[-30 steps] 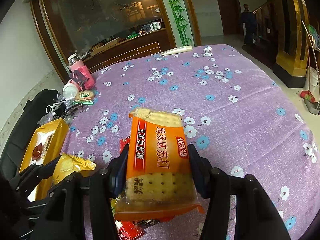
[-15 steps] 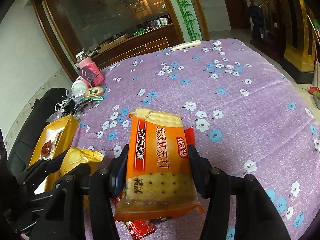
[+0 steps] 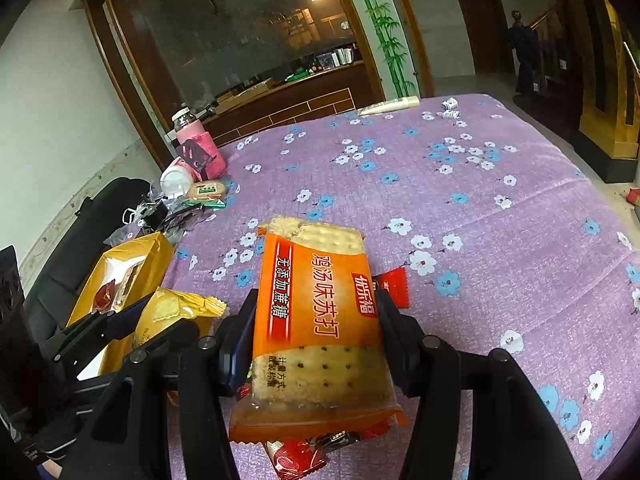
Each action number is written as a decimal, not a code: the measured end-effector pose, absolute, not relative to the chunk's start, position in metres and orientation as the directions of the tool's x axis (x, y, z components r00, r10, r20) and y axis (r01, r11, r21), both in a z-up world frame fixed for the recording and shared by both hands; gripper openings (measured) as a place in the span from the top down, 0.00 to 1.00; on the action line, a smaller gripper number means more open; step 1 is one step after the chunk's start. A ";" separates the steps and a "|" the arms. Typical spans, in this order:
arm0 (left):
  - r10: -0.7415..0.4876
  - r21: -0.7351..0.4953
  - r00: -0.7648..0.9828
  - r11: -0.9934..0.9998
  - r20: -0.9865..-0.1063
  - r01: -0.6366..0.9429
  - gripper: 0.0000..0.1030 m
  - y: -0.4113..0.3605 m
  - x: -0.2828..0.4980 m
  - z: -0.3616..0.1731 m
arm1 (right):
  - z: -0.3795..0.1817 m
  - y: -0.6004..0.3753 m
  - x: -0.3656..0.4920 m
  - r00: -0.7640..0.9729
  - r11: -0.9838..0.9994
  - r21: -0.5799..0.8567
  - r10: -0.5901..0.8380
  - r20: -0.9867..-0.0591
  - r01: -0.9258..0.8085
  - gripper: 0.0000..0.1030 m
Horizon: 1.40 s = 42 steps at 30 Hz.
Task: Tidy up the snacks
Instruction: 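Carry both held packs over the white box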
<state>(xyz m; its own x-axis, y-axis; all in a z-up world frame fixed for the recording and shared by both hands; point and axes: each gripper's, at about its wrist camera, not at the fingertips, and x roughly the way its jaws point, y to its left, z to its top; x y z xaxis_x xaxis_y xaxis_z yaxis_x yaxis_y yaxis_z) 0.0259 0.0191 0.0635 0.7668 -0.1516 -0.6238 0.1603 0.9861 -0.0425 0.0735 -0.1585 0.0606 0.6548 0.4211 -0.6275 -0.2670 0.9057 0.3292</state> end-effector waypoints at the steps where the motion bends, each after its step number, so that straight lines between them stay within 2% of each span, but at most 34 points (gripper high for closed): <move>1: -0.145 -0.044 0.769 0.988 -0.622 0.150 0.48 0.021 0.025 0.065 | 0.061 -0.159 0.074 0.656 0.906 0.331 0.421 -0.626 -0.266 0.48; 20: -0.021 -0.107 0.838 0.993 -0.545 -0.045 0.48 0.115 -0.038 0.101 | 0.062 -0.146 0.066 0.650 0.890 0.347 0.454 -0.609 -0.296 0.48; 27: 0.033 -0.140 0.842 0.982 -0.539 -0.128 0.48 0.160 -0.050 0.099 | 0.071 -0.105 0.046 0.599 0.849 0.373 0.528 -0.602 -0.374 0.47; 35: 0.102 -0.150 0.819 0.963 -0.564 -0.223 0.48 0.211 -0.055 0.088 | 0.077 -0.025 0.016 0.458 0.755 0.408 0.643 -0.614 -0.513 0.47; 42: 0.148 -0.157 0.749 0.935 -0.646 -0.320 0.48 0.268 -0.055 0.068 | 0.097 0.039 -0.013 0.392 0.694 0.358 0.675 -0.625 -0.625 0.47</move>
<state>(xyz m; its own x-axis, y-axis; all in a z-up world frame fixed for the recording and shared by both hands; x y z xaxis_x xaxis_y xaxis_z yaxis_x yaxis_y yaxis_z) -0.0552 0.2677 0.0684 0.7488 0.1478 -0.6461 -0.3196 0.9345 -0.1567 -0.0128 0.0385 0.0969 0.3919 0.6754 -0.6247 -0.6247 0.6938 0.3583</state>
